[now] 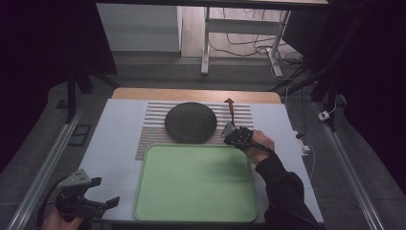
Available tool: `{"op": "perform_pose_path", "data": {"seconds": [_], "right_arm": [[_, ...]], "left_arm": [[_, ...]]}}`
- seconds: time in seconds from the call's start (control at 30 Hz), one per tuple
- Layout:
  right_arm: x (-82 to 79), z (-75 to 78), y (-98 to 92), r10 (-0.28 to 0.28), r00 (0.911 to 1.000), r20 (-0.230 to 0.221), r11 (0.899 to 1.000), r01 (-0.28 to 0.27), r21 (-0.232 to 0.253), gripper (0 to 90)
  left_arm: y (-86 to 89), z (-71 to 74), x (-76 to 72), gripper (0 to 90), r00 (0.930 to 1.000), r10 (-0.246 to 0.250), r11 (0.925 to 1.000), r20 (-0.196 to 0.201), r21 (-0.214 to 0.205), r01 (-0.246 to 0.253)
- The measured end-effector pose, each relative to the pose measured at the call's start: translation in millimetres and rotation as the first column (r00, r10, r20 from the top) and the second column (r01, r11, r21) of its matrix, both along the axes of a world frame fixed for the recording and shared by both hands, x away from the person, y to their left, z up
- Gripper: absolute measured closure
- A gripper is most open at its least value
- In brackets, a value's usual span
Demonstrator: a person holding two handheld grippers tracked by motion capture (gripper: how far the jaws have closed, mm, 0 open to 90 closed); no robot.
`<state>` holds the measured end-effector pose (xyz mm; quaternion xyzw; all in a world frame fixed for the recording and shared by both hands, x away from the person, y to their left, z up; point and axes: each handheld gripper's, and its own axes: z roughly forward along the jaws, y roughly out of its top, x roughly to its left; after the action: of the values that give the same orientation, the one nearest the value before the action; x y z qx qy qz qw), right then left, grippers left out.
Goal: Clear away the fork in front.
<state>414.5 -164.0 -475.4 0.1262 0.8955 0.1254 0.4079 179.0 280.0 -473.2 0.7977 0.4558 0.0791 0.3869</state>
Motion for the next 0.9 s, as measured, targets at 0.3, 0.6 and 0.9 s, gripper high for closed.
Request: {"op": "perform_pose_path", "data": {"seconds": [0.3,0.6,0.9], "right_arm": [[-20.0,21.8,-9.7,0.021,0.9979,-0.062,0.981,-0.008,0.194,90.0],[-40.3,36.4,-23.6,0.076,0.9856,-0.151,0.927,-0.014,0.375,90.0],[-56.4,44.5,-37.5,0.147,0.9643,-0.220,0.845,-0.007,0.534,90.0]], "left_arm": [[-0.1,0.0,0.3,0.0,1.0000,-0.002,1.0000,0.000,-0.002,0.002],[-1.7,0.5,1.6,0.0,0.9999,-0.007,1.0000,0.013,-0.004,0.007],[-4.0,0.7,3.3,0.0,0.9997,-0.015,0.9998,0.017,-0.009,0.015]]}}
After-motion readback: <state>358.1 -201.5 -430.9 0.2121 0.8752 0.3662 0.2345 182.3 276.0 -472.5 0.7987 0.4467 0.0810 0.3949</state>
